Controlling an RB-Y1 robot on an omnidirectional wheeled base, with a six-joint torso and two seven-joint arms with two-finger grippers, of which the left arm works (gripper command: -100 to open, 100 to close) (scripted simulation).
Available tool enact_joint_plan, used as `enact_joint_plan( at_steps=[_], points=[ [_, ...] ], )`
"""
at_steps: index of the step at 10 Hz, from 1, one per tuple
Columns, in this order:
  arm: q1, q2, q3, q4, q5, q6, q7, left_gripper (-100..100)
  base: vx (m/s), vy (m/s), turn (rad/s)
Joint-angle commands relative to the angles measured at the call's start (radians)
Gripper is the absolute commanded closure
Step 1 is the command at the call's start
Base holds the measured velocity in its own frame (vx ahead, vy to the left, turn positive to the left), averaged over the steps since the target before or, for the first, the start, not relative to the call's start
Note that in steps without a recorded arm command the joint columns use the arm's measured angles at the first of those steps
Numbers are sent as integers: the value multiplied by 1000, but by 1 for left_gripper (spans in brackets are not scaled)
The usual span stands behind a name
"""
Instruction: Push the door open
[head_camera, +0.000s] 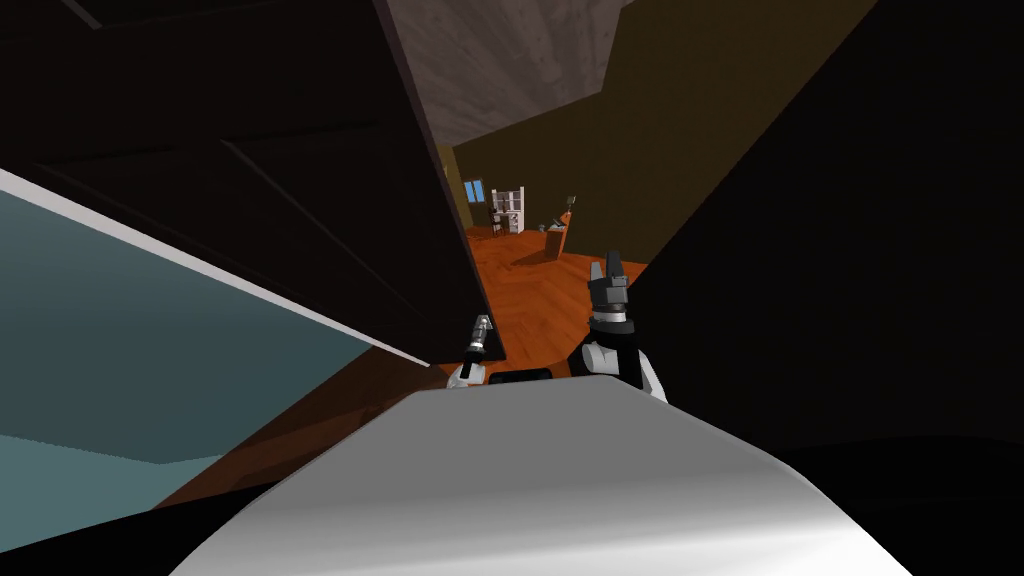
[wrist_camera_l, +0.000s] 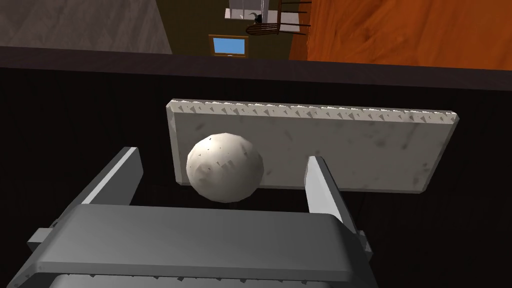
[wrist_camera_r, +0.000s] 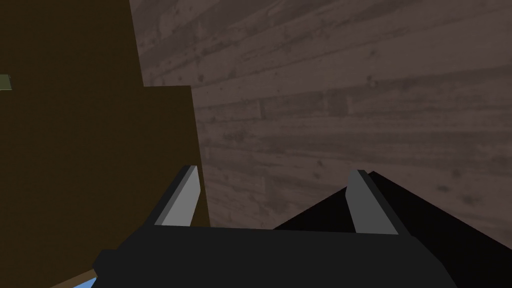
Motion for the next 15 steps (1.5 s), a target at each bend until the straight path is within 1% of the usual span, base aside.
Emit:
enact_joint_plan(
  at_steps=[1, 6, 7, 8, 9, 11, 12, 13, 15],
  points=[
    [-1, 0, 0, 0, 0, 1, 0, 100, -15, 2, -11],
    [-1, 0, 0, 0, 0, 1, 0, 100, -12, 3, -3],
    [-4, 16, 21, 1, 10, 7, -19, 100, 132, -6, 49],
    [-5, 18, 31, 1, 15, 8, -26, 100, 222, 10, 128],
    [-7, 19, 41, 1, 20, 10, -35, 100, 201, 1, 54],
    [-7, 19, 41, 1, 20, 10, -35, 100, 110, -1, 20],
    [-10, 16, 62, 1, 31, 13, -53, 100, 141, 9, 165],
    [-6, 22, 18, -9, 53, 17, -66, -100, 50, 14, 168],
    [-1, 26, -24, -15, 92, 16, -96, -100, -78, 25, 95]
  ],
)
